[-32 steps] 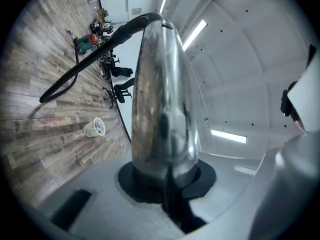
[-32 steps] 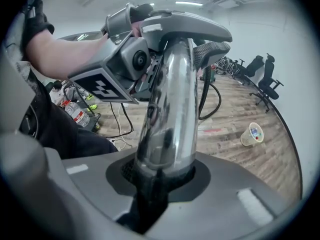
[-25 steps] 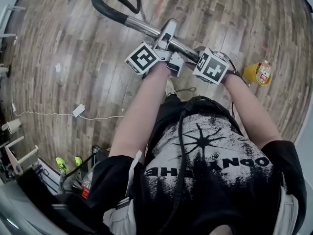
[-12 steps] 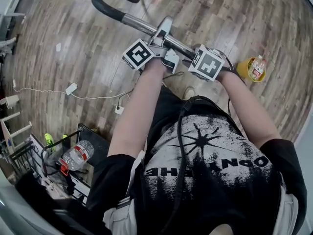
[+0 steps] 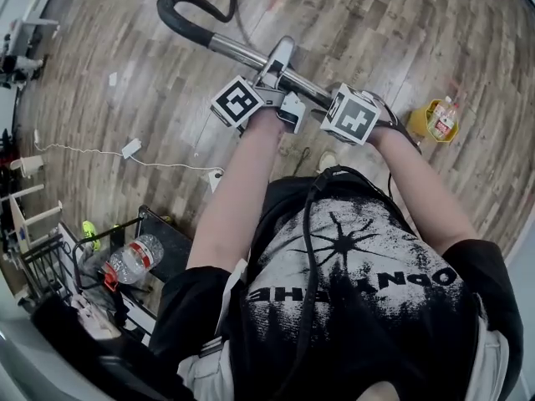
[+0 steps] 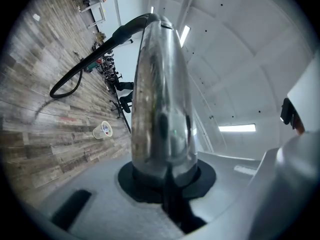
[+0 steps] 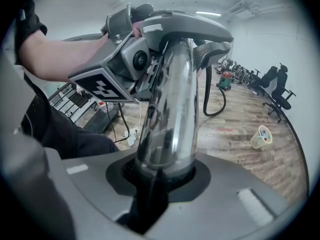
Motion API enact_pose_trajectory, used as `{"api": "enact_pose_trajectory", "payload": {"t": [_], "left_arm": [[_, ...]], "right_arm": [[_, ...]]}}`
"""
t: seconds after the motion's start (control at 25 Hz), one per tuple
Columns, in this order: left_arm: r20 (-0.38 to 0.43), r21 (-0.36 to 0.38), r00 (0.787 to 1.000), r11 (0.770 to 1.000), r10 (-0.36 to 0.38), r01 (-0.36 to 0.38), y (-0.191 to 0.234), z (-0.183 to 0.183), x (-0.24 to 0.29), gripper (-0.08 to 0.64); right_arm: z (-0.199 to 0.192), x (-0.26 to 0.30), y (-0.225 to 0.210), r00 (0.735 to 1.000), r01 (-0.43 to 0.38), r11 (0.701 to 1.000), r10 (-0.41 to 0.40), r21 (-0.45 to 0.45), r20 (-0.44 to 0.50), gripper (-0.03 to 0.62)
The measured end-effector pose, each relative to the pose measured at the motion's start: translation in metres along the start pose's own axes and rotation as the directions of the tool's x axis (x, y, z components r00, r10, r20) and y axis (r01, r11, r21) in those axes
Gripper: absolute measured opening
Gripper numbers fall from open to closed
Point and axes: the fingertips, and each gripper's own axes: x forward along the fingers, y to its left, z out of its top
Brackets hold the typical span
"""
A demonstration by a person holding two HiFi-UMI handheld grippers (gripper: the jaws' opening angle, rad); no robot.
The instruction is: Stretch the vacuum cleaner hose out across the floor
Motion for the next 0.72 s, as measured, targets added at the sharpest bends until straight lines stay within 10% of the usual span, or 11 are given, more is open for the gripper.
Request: {"api": "enact_pose_trajectory", "payload": {"t": [0.72], "left_arm": [[0.021,-0.070,1.000,0.997,-0.014,0.015,-0.011,-0.015,-0.140,0.044]], "right_arm": [[-0.001,0.033,0.128,0.993,0.065,0.998,-0.065,-0.001,-0.098,0.095]]}}
